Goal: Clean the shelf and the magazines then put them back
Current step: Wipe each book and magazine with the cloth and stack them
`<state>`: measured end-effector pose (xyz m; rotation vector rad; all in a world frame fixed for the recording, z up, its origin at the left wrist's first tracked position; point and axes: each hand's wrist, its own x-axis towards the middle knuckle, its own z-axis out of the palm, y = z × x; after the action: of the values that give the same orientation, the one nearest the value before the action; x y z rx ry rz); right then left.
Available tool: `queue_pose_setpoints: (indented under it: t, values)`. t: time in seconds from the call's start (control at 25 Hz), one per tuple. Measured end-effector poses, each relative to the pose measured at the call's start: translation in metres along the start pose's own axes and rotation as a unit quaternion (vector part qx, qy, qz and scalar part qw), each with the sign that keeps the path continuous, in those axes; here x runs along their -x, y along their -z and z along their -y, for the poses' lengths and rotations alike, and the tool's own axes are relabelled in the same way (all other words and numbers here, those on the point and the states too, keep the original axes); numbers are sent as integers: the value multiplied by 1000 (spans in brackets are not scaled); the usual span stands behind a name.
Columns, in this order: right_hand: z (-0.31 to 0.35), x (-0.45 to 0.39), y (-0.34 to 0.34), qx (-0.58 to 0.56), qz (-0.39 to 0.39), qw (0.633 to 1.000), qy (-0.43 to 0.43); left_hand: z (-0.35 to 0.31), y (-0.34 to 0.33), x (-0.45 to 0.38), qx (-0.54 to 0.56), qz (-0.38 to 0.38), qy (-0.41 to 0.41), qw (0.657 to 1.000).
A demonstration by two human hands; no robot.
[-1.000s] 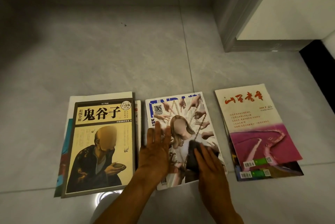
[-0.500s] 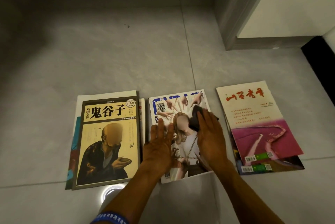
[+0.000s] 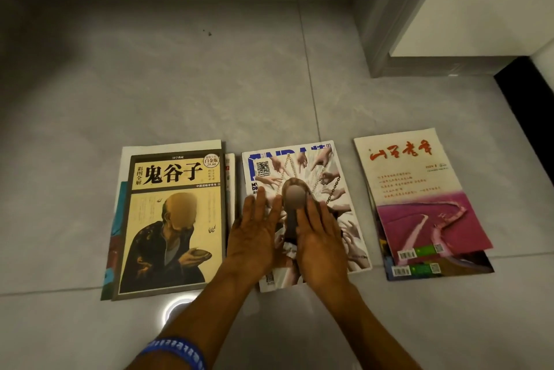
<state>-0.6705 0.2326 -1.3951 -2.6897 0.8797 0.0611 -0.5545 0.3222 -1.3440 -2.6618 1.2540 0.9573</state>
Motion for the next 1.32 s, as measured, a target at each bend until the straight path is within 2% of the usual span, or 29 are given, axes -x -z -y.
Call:
queue_pose_setpoints:
  t: [0.04, 0.12, 0.2, 0.36, 0.44, 0.56, 0.64, 0.72, 0.84, 0.96, 1.04, 1.16, 1.32]
  values:
    - [1, -17, 7, -13, 27, 999, 10, 2, -1, 2, 1, 2, 4, 1000]
    - [-5, -26, 14, -81, 61, 994, -27, 4, -4, 6, 10, 3, 11, 1000]
    - [-9, -4, 16, -37, 19, 997, -58, 4, -7, 8, 17, -6, 10, 1000]
    - [-3, 70, -2, -22, 13, 999, 30, 5, -8, 6, 15, -18, 7, 1000]
    - [-13, 46, 1, -8, 19, 999, 48, 3, -12, 6, 15, -12, 15, 1000]
    - [-18, -43, 20, 43, -61, 997, -1, 2, -13, 6, 29, -13, 21, 999]
    - [-5, -100, 35, 11, -51, 998, -36, 7, -9, 6, 25, -18, 20, 999]
    - [-7, -115, 38, -4, -61, 996, -64, 6, -8, 5, 22, -12, 20, 999]
    - [-25, -62, 35, -7, -27, 999, -29, 1, -7, 6, 23, -6, 17, 1000]
    - [-37, 32, 24, -11, 11, 998, 65, 3, -2, 2, 6, -5, -5, 1000]
    - [-46, 66, 17, 1, 12, 993, 119, 6, 0, -1, -5, -4, -14, 1000]
    - [-39, 23, 20, 9, 47, 990, 135, 10, -3, 2, -2, 1, -8, 1000]
    - [-1, -96, 34, -5, 11, 999, 45, 10, -1, 0, 1, 9, -22, 1000]
